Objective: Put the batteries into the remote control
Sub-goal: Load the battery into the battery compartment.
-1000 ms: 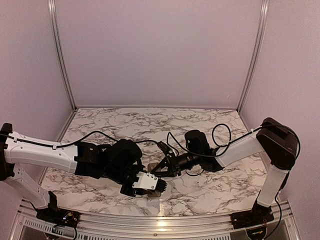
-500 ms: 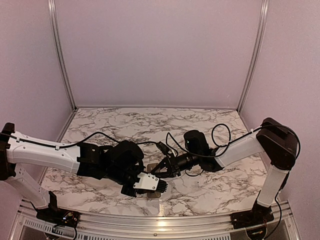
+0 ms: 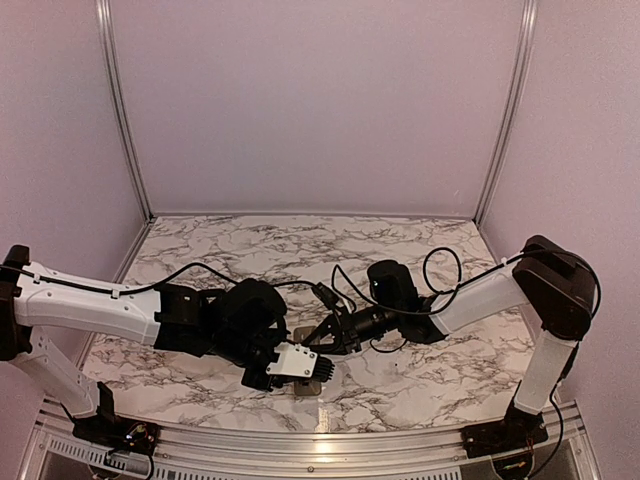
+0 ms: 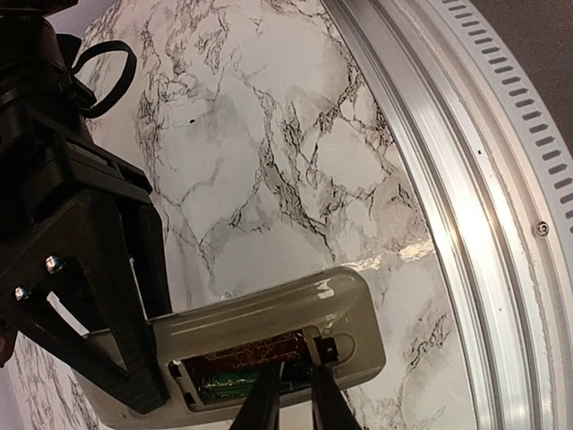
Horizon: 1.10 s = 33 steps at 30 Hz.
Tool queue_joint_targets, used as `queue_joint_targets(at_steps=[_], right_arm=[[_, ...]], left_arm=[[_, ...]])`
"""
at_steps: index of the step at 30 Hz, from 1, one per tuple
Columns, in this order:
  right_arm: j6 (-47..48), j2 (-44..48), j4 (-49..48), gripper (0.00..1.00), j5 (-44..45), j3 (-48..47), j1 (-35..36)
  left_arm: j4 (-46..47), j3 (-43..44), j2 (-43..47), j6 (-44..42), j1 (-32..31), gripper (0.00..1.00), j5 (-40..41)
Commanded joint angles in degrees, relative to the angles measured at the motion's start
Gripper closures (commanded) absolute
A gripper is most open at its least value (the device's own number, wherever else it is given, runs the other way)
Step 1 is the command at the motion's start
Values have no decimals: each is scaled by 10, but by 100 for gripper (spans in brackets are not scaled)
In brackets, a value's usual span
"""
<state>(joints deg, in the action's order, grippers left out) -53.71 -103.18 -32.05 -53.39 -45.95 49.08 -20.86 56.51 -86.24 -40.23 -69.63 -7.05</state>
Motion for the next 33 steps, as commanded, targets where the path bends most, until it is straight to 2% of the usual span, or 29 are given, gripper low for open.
queue_joint_targets(at_steps=[1, 15, 21, 27, 32, 33], right_arm=[[1, 12, -20, 100, -31, -22, 16], [7, 29, -17, 100, -27, -16, 15], [6, 35, -28, 100, -11, 0, 4], [3, 49, -64, 100, 4, 30, -23], [6, 62, -83, 100, 17, 45, -34], [7, 67, -88, 100, 21, 48, -36]], left_arm=[[-11, 9, -17, 2, 11, 87, 16], [-36, 23, -44, -2, 13, 90, 41], [-27, 27, -14, 5, 11, 89, 48], [29, 19, 59, 51, 11, 77, 43], [112, -8, 109, 163, 15, 58, 116], [128, -15, 120, 190, 16, 52, 139]])
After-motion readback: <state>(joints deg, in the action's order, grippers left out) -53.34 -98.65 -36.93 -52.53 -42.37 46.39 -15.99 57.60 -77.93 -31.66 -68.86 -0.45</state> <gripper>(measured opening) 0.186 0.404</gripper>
